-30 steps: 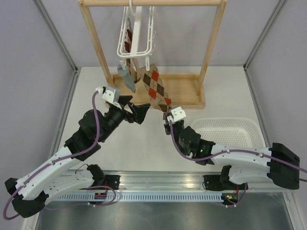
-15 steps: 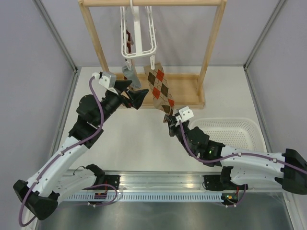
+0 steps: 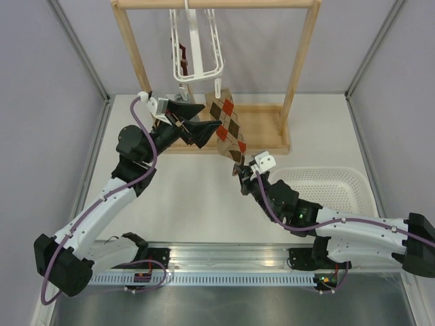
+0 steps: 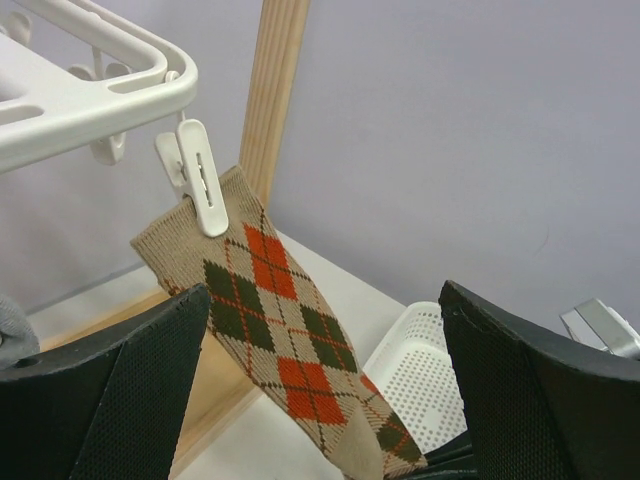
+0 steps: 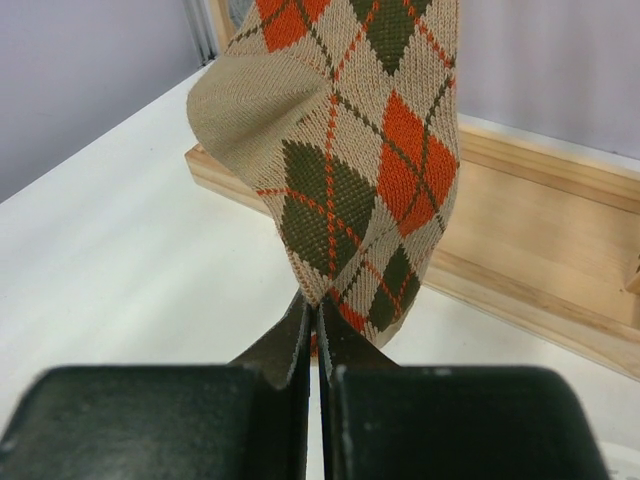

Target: Remove the socks clipped to the hanger

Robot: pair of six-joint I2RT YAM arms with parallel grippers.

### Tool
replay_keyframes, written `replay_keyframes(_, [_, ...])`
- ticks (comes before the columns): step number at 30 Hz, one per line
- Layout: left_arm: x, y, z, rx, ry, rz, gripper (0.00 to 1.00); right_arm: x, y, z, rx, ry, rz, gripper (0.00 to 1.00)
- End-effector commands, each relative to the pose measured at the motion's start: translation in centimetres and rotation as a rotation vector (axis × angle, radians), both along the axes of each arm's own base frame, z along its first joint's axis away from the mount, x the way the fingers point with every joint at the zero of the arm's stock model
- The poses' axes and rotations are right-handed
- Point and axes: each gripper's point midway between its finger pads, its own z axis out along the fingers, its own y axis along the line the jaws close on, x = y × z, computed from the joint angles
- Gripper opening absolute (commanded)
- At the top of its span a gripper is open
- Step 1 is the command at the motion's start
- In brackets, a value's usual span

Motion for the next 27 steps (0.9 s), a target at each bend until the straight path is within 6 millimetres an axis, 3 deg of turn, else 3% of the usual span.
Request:
replay_keyframes(1, [-0.6, -0.1, 3.1, -0.072, -0.079, -0.035, 0.98, -0.6, 0.3, 0.8, 0.036, -0.003, 0.036, 0.01])
replay_keyframes(9, [2.4, -0.7, 3.2, -0.071, -0.08, 0.011, 0.98, -1.4, 0.8, 1.8, 0.056, -0.021, 0.103, 0.01])
replay_keyframes(16, [4.7, 0.3, 3.3, -0.108, -0.077, 0.035, 0.98, -2.9, 1.1, 3.2, 0.083, -0.032, 0.198, 0.01])
replay_keyframes(27, [5.9, 0.0, 4.1, -0.183, -0.075, -0.027, 0.98, -4.1, 1.9, 3.5, 0.083, -0.017, 0.285, 0.01])
